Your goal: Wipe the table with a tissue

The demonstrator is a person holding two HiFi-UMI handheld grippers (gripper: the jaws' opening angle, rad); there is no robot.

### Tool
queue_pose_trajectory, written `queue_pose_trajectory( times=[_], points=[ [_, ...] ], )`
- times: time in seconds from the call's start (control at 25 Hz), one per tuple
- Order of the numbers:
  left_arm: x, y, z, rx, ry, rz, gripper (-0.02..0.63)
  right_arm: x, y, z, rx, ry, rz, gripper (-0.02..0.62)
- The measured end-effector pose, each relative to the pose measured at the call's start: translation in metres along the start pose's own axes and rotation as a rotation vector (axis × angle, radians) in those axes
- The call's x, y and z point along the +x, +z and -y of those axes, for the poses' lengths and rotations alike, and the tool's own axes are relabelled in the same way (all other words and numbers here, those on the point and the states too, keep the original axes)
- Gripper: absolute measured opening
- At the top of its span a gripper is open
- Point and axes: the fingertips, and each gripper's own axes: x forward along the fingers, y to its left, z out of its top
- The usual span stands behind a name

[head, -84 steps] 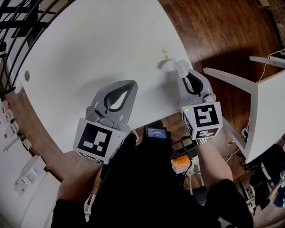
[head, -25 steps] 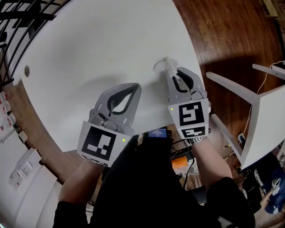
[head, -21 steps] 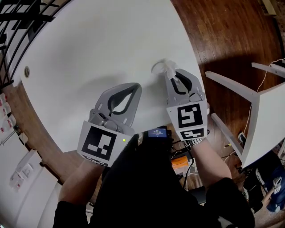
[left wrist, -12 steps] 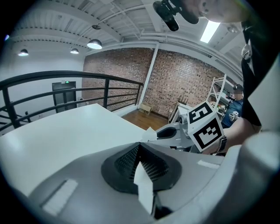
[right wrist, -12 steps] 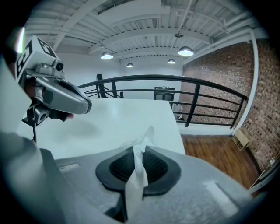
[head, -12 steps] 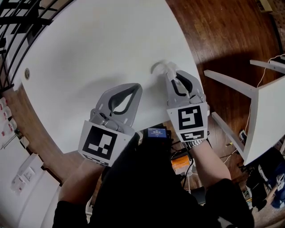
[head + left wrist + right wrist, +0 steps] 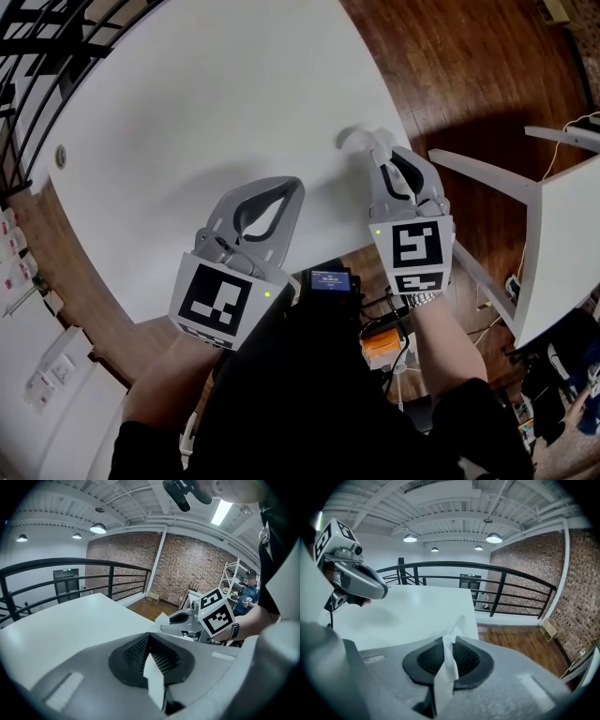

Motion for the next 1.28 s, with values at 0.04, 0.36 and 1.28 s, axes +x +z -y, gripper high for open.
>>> queue_pose_trajectory(
  times=[0.04,0.36,1.28],
  points=[
    [0.000,0.000,0.000,0.001,0.001,-0.001,0.014,0.000,0.001,0.004,-0.004,-0.006,0.001,0.026],
    [-0.002,-0.002,-0.004,-0.011,0.024,-0.005,0.014,0.011,0.008,0.026,-0.038,-0.041,0.004,0.026],
    [-0.005,-0.013,-0.026,-0.059,0.069,-0.013,0.014,0.056,0.004,0.034,-0.134,-0.042,-0.082,0.026]
  ],
)
